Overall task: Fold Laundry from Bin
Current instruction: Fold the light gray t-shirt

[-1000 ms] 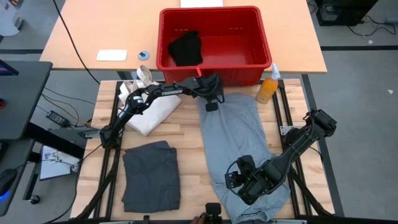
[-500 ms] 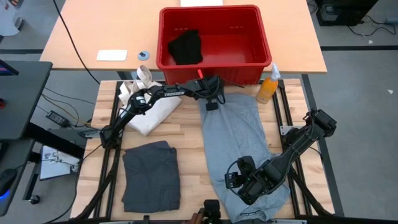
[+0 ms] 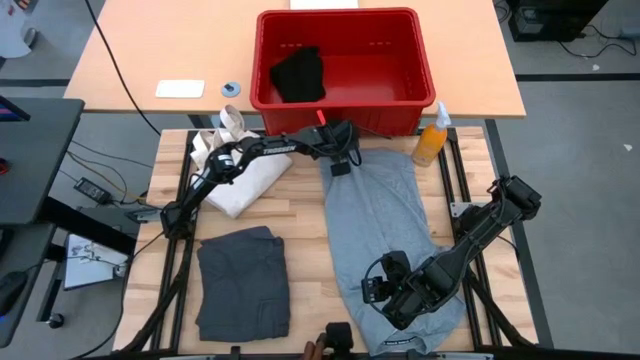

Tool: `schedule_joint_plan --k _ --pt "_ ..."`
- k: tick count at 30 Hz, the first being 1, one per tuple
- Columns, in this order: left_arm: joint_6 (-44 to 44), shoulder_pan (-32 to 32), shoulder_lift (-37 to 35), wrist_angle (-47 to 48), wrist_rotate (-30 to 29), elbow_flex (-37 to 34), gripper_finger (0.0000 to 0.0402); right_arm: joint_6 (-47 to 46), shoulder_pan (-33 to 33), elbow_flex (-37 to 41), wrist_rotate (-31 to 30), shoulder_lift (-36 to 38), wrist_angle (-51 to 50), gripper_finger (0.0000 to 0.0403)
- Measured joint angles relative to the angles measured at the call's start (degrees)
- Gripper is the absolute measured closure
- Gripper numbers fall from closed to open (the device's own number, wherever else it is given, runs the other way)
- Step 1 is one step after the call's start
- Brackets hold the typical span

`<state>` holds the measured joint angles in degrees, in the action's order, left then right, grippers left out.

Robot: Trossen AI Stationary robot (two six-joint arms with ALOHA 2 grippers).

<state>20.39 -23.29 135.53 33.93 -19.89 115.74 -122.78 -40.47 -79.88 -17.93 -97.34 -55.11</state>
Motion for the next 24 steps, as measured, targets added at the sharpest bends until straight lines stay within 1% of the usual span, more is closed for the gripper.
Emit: schedule_joint_plan --k 3,5,8,12,14,15,17,19,21,22,23,24 --pt "-0.6 0.3 -1.0 1.7 -0.1 0.1 0.0242 0.1 -0.1 0.0 0.1 0.0 0.0 0.0231" --pt "-0.9 0.5 -2.3 2.2 0.1 0.2 0.0206 0.2 -0.5 0.0 1.1 0.0 -0.1 0.0231" --pt "-1.3 0.6 -4.0 5.7 0.6 0.3 0.0159 0.4 -1.9 0.0 2.8 0.2 0.5 0.0231" --pt "-2.6 1.0 -6.1 12.1 1.7 0.2 0.0117 0.7 -5.0 0.0 3.4 0.2 2.5 0.0231" --pt "-3.8 1.0 -7.6 14.9 3.7 0.2 0.0106 2.6 -7.1 0.0 2.0 0.2 4.6 0.0231" --pt "-4.8 1.1 -8.3 16.8 5.3 0.3 0.0103 4.6 -8.1 0.0 1.3 0.0 5.3 0.0231" --pt "-7.9 1.1 -9.0 19.8 11.6 0.3 0.0100 10.3 -10.1 0.0 -0.2 -0.8 6.9 0.0231" --pt "-10.5 1.1 -9.3 21.3 21.4 0.2 0.0101 16.1 -11.8 0.0 -0.6 -2.9 9.4 0.0231" --pt "-12.0 1.7 -9.5 21.9 30.0 0.2 0.0104 18.9 -13.0 0.0 0.1 -5.9 10.9 0.0231" --pt "-12.3 2.1 -9.5 22.2 33.1 0.2 0.0107 19.1 -13.4 0.0 0.9 -7.6 11.8 0.0231" --pt "-12.4 2.8 -9.5 22.6 34.6 0.2 0.0110 18.6 -13.7 0.0 2.3 -9.3 12.9 0.0231" --pt "-12.4 3.6 -9.5 22.9 34.7 0.2 0.0113 17.7 -13.9 0.0 4.1 -10.9 14.1 0.0231"
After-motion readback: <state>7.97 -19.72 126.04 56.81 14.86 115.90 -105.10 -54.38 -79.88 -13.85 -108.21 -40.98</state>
